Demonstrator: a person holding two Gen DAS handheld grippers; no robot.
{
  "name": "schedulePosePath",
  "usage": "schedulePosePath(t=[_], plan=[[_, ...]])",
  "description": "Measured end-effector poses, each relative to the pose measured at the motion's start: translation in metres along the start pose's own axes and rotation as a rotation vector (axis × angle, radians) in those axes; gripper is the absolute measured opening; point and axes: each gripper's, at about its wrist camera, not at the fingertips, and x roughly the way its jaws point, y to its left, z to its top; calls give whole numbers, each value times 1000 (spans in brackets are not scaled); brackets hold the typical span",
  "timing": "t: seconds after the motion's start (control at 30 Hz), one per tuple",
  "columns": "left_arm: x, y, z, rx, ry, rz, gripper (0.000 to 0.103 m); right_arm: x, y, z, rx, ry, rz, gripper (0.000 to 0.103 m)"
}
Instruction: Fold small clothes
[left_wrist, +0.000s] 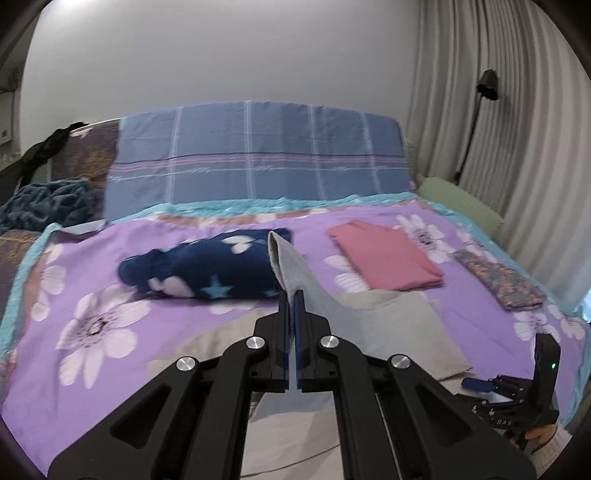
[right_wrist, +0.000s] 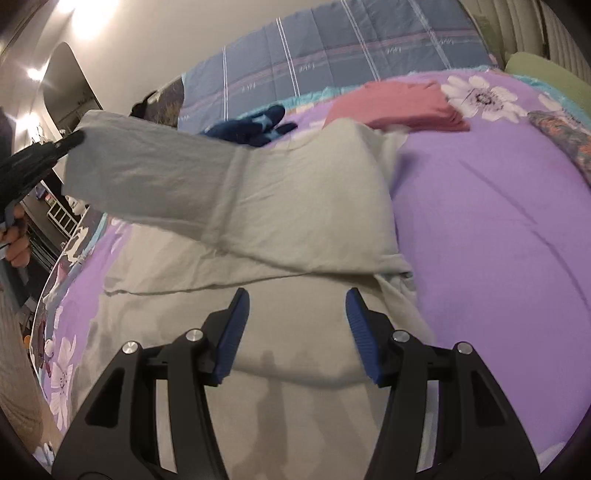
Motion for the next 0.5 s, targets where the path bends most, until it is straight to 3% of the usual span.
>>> schedulePosePath(t=[0.23,0.43,0.5], plan=[[15,42,-35,-57,95,102,2,3,-2,-4,8,23,-13,56],[44,86,-82,-101,229,280,3,-12,-9,0,3,-1,-17,56],[48,101,-95,-142,258,325,10,-20,-18,8,29,-23,8,56]])
